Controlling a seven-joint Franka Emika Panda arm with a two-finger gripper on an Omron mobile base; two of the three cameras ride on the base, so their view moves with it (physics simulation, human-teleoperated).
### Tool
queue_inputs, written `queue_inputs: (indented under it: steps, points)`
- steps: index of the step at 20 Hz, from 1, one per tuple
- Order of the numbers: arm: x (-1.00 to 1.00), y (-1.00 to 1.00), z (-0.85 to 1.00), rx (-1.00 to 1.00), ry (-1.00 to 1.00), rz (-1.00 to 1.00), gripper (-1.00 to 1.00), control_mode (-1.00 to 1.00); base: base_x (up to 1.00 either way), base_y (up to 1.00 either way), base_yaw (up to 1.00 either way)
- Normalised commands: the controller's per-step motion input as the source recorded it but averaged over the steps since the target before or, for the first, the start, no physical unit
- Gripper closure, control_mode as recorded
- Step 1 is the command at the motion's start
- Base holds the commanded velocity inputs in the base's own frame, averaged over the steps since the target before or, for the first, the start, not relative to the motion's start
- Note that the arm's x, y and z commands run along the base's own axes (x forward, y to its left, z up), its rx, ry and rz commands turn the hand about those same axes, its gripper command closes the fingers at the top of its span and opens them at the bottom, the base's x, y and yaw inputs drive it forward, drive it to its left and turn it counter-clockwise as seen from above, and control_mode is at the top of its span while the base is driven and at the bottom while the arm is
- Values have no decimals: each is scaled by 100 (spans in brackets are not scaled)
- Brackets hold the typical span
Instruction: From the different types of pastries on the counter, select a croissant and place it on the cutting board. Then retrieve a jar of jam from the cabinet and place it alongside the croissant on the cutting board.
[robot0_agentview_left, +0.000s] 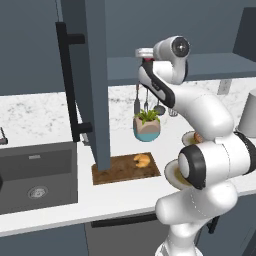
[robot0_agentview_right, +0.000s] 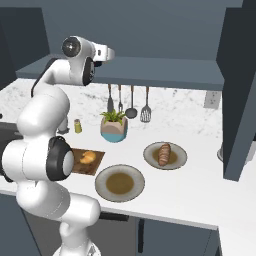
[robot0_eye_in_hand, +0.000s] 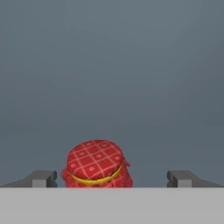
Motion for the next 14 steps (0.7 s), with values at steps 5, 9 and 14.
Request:
queue_inputs:
  steps: [5, 9, 14]
  points:
    - [0, 0, -3, 0, 0, 0, -100, -100, 0, 0, 0]
    - [0, 8, -6, 0, 0, 0, -100, -100, 0, 0, 0]
    - [0, 22, -10, 0, 0, 0, -100, -100, 0, 0, 0]
